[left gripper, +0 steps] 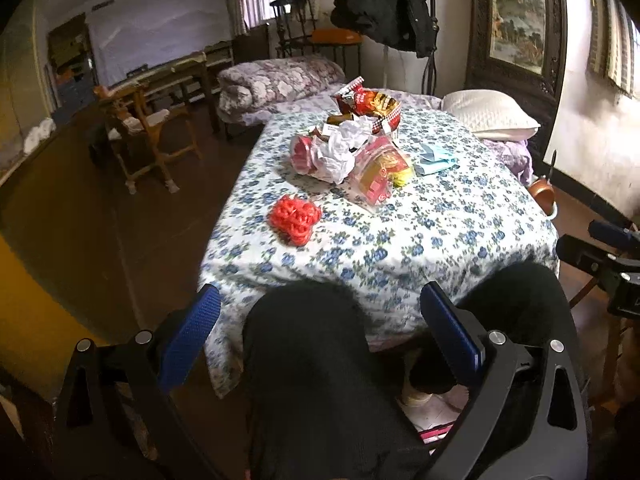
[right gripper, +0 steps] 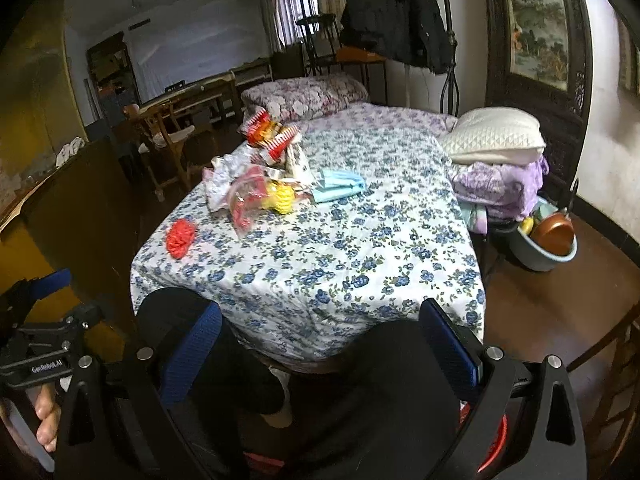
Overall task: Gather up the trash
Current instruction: 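Grasp the red mesh net with the left tool while the right tool grasps the clear pink-labelled wrapper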
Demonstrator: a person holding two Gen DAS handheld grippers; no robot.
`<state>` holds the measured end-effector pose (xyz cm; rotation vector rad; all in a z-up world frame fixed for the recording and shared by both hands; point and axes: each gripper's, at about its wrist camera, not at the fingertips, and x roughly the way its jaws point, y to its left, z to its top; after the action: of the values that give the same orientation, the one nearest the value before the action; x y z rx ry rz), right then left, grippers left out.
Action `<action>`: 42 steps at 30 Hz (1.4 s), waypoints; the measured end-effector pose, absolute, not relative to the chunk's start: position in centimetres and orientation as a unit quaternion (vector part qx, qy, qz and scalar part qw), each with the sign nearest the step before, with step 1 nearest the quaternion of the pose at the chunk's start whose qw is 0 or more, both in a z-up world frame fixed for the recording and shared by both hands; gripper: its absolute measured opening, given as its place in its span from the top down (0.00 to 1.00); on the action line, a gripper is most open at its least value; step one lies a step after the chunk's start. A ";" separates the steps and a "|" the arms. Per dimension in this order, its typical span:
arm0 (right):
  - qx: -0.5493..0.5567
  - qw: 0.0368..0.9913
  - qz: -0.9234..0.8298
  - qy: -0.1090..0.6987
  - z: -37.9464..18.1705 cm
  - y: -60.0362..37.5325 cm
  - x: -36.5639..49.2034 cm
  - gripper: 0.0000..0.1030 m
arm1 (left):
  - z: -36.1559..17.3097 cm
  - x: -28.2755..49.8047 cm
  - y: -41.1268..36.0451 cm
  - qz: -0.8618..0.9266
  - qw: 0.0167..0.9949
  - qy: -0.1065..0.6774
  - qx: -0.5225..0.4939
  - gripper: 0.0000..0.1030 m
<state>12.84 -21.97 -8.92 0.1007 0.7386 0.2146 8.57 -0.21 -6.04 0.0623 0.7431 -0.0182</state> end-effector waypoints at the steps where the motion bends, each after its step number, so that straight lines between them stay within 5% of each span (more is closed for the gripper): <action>1: 0.052 0.924 0.107 0.364 -9.3 -22.1 13.6 0.06 | -6.3 9.4 0.2 -0.013 0.930 0.366 0.022 0.07; 17: 0.074 0.917 0.155 0.361 -13.2 -22.8 18.7 0.06 | -12.7 21.2 3.8 0.003 0.908 0.418 -0.037 0.10; 23: 0.106 0.906 0.191 0.362 -13.3 -20.6 22.1 0.06 | -14.0 22.6 3.3 0.017 0.916 0.400 -0.037 0.52; 25: 0.130 0.897 0.216 0.362 -13.5 -19.4 23.5 0.19 | -14.0 22.6 3.3 0.010 0.918 0.393 -0.046 0.64; 30: 0.159 0.869 0.262 0.388 -14.8 -16.1 26.4 0.39 | -13.7 21.9 3.2 -0.014 0.926 0.372 -0.063 0.67; 38: 0.174 0.855 0.281 0.399 -15.0 -12.1 30.0 0.41 | -13.8 21.7 3.3 -0.031 0.925 0.369 -0.084 0.67; 42: 0.160 0.859 0.287 0.392 -14.5 -11.4 30.0 0.74 | -13.7 21.6 3.1 -0.035 0.928 0.364 -0.076 0.67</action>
<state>30.05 -11.45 -14.53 0.3370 0.8233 0.6018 21.55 3.08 -13.75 -0.1551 0.7464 -0.0720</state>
